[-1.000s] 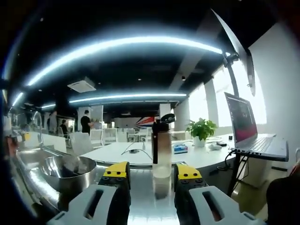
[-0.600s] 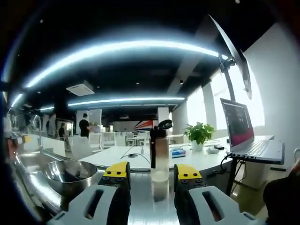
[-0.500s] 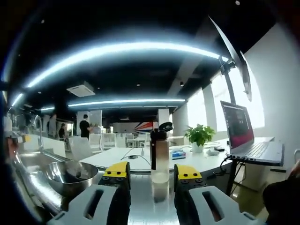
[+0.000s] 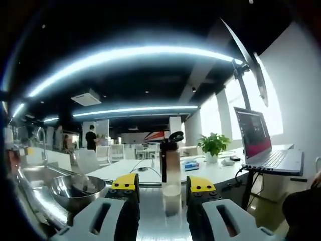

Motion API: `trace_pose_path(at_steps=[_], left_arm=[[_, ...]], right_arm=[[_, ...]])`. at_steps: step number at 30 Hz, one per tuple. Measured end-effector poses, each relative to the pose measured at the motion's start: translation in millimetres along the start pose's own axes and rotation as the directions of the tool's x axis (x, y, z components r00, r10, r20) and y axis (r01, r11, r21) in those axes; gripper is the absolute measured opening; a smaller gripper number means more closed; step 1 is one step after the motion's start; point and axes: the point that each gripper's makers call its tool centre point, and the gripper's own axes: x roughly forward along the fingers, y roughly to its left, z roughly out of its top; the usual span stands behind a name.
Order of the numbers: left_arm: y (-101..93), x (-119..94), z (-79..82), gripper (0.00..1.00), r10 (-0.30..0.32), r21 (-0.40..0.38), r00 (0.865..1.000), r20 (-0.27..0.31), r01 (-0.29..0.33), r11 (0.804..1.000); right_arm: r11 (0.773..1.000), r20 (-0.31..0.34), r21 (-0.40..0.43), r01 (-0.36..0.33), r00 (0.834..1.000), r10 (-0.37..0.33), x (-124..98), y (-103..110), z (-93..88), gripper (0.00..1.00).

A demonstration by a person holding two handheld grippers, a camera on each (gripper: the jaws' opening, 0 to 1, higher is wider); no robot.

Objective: Pick up bowl with dirty water move over sink pour dirty water into sink return bowl to place

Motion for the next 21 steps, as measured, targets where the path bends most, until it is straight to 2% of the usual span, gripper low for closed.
trace_pose_path(at_steps=[4, 8, 14, 21], left_arm=[[-1.8, 2.2, 1.0, 0.32, -0.009, 0.002, 1.000, -0.006, 0.009, 1.000], [-4.9, 6.5, -1.8, 0.32, -0.024, 0.008, 0.999, -0.032, 0.024, 1.000], [-8.9, 11.2, 7.9, 0.32, -0.050, 0.033, 0.998, -0.026, 0.050, 0.998], [-12.3, 14.0, 10.0, 0.32, -0.068, 0.064, 0.996, -0.064, 0.072, 0.995]], right_arm=[[1.000, 0.004, -0.001, -0.004, 1.000, 0.004, 1.5, 0.5, 2.7, 0.32], [1.000, -0.026, -0.005, -0.007, 1.000, 0.007, 8.4, 0.0, 2.0, 0.33], [0.999, -0.045, -0.021, -0.037, 0.998, 0.036, 14.4, 6.4, 10.0, 0.34], [0.997, -0.073, -0.047, -0.064, 0.996, 0.060, 20.4, 12.5, 20.4, 0.33]])
